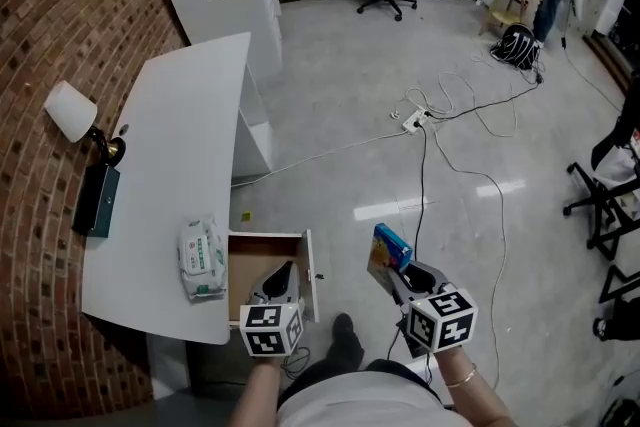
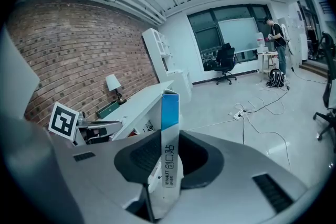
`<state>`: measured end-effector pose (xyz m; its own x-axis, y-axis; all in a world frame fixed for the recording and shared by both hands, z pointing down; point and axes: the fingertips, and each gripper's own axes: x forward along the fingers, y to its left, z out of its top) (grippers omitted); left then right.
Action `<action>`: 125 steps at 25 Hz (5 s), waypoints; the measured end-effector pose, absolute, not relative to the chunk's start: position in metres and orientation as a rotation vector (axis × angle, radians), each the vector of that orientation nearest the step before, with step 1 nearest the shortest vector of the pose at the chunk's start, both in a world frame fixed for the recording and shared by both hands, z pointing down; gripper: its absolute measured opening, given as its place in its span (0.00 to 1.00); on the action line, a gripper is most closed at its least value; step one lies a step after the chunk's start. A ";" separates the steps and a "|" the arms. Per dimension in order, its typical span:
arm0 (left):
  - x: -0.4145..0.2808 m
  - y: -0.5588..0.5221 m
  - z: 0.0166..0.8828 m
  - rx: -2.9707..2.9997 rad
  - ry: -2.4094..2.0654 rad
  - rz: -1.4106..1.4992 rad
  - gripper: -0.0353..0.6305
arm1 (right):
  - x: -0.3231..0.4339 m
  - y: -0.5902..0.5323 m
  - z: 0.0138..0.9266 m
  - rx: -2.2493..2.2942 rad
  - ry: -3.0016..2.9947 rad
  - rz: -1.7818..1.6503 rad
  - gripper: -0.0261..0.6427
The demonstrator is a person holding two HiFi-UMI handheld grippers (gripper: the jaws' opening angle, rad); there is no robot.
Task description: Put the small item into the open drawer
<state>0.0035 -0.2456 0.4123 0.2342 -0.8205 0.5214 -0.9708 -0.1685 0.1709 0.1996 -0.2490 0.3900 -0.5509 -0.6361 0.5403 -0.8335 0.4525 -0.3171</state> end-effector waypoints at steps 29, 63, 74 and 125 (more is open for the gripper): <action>-0.141 -0.293 0.428 1.491 -2.047 0.210 0.09 | 0.003 -0.396 0.401 0.453 -2.492 0.619 0.18; -0.125 0.004 0.535 0.458 -2.389 -0.120 0.09 | -0.153 -0.205 0.619 -0.421 -2.133 0.116 0.18; -0.127 0.041 0.582 0.368 -2.354 -0.182 0.09 | -0.170 -0.176 0.702 -0.385 -2.008 -0.025 0.18; -0.174 0.089 0.664 0.272 -2.260 -0.275 0.09 | -0.212 -0.135 0.843 -0.306 -1.798 -0.237 0.21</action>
